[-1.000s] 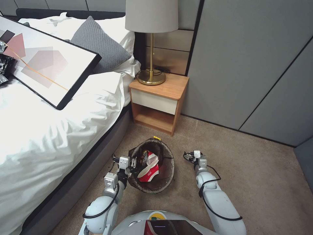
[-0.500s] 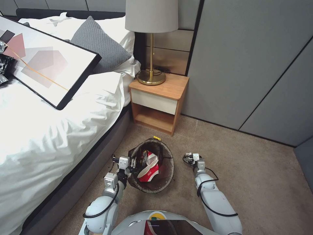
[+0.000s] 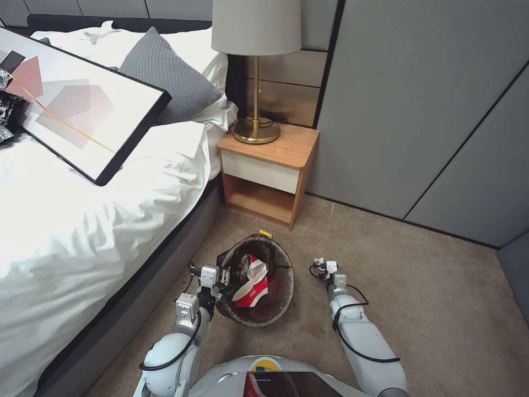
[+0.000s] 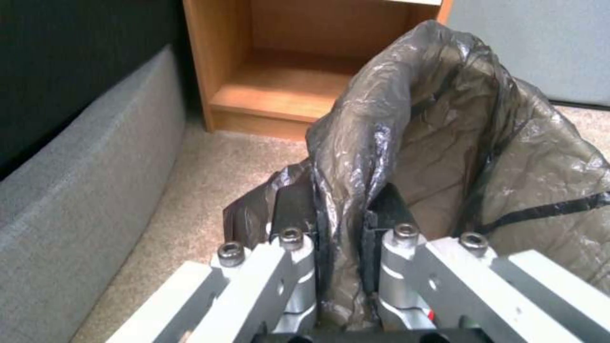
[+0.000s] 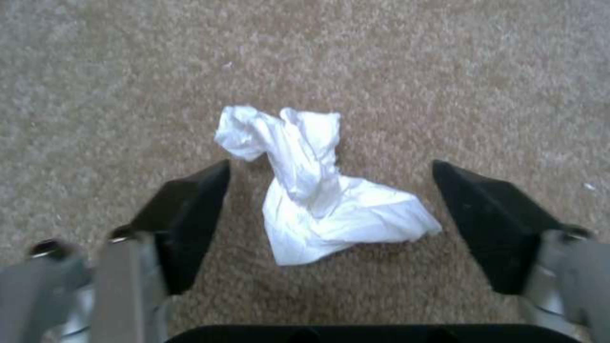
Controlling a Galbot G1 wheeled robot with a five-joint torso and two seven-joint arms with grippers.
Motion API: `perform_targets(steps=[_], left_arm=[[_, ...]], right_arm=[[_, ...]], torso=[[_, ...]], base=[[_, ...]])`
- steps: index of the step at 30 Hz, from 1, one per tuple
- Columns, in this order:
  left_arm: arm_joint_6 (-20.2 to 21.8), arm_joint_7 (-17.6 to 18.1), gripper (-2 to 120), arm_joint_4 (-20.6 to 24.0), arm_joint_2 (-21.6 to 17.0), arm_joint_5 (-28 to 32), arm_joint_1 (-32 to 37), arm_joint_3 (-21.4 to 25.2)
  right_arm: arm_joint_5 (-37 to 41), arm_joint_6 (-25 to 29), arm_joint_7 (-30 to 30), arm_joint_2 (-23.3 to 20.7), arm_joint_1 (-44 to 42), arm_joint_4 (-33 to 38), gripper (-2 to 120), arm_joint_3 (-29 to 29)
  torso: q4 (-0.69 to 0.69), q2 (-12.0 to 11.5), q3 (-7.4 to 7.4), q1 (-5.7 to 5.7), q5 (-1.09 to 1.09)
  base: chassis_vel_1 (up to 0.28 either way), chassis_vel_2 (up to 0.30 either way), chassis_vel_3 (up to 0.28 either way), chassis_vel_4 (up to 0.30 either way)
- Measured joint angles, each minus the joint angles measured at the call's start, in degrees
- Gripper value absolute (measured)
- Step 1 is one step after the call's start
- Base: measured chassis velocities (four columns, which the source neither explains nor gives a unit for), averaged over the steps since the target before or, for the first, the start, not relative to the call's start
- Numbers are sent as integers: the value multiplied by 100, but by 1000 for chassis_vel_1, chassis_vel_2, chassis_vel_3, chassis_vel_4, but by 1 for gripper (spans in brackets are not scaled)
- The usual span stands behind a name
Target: Pick up the trash bin, then pick up the garbage from the floor and place it into the trash bin.
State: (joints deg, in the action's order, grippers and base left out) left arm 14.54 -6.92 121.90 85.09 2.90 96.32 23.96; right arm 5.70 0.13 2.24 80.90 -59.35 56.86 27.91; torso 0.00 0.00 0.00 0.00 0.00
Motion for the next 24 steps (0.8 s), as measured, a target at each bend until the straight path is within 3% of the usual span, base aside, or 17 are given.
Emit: perform_targets(steps=[18,24], left_arm=[[-14,0,7,7,-14,-11,24,-1],[-6,-1,7,6,-21,-3,-8,4]], right_arm=[[-60,295,-133,3,118,-339,5,21],[-69,357,-146,1,146,-365,0,17]], torso=[[0,0,0,0,0],[0,0,0,0,0]], base=[[0,0,0,0],[0,0,0,0]])
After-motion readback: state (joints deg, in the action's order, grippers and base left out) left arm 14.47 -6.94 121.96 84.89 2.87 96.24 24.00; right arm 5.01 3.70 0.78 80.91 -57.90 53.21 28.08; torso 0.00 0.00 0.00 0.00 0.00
